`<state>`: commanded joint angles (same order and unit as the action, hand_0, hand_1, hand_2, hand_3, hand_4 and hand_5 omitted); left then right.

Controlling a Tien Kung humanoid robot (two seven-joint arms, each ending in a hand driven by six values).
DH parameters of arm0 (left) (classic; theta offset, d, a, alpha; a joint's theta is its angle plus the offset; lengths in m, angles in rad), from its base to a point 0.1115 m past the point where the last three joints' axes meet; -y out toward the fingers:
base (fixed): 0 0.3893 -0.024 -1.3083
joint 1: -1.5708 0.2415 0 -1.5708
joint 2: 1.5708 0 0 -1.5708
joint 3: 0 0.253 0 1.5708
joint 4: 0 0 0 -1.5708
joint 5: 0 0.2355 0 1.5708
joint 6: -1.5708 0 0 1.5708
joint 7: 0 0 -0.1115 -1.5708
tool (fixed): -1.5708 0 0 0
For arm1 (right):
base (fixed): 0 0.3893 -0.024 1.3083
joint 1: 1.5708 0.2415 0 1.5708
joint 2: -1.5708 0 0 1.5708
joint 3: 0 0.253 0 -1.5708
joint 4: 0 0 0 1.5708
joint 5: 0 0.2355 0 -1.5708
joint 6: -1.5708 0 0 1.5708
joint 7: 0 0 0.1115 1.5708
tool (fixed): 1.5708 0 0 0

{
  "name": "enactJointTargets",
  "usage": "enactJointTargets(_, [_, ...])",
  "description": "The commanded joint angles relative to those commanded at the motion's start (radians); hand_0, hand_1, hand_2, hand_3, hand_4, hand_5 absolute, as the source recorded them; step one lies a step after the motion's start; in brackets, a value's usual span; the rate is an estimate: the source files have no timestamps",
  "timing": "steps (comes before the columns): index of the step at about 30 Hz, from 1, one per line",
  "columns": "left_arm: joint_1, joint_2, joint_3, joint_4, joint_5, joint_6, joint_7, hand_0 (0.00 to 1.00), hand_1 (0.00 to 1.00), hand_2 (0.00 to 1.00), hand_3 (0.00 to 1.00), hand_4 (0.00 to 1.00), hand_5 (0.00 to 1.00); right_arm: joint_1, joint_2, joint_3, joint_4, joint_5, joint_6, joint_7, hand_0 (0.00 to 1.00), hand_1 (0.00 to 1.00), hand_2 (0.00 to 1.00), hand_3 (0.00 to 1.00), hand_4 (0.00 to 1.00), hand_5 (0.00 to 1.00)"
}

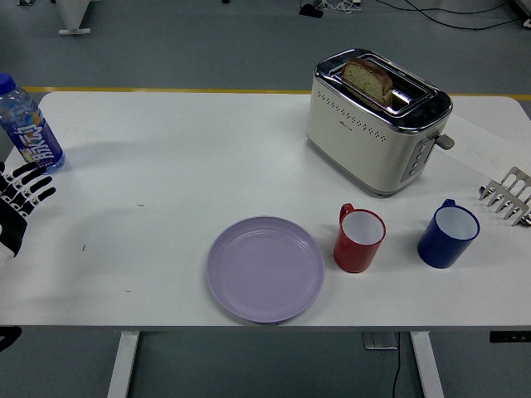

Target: Push plate across desktop

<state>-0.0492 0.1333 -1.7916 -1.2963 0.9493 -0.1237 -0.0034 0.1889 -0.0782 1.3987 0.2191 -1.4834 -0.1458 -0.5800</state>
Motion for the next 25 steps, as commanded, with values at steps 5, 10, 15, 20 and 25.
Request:
enactJointTargets(5, [-0.002, 0.000, -0.004, 0.002, 0.000, 0.001, 0.000, 0.686, 0.722, 0.708, 0.624, 0.563, 0.998, 0.003, -0.001, -0.001, 0.000, 0.002, 0.000, 0.001, 0.566, 0.553, 0.683, 0.601, 0.318, 0.300])
enactJointTargets(10, [-0.001, 0.000, -0.007, 0.003, 0.000, 0.001, -0.001, 0.686, 0.722, 0.708, 0.624, 0.563, 0.998, 0.004, -0.001, -0.002, -0.001, 0.003, 0.000, 0.002, 0.566, 0.553, 0.683, 0.601, 0.318, 0.300])
enactJointTargets(15, [-0.003, 0.000, -0.006, 0.002, 0.001, 0.000, 0.000, 0.685, 0.723, 0.708, 0.624, 0.564, 0.998, 0.004, -0.001, -0.001, -0.001, 0.002, -0.001, 0.002, 0.567, 0.553, 0.683, 0.601, 0.318, 0.300])
enactJointTargets(20, [-0.004, 0.001, -0.006, 0.003, 0.003, -0.003, 0.000, 0.684, 0.723, 0.708, 0.624, 0.563, 0.998, 0.005, -0.001, 0.000, -0.001, 0.002, -0.001, 0.002, 0.567, 0.553, 0.683, 0.601, 0.318, 0.300])
enactJointTargets(25, [-0.006, 0.002, -0.007, 0.003, 0.005, -0.004, 0.000, 0.684, 0.724, 0.708, 0.624, 0.564, 0.998, 0.006, 0.000, 0.000, -0.001, 0.002, -0.001, 0.001, 0.566, 0.553, 0.683, 0.601, 0.318, 0.299])
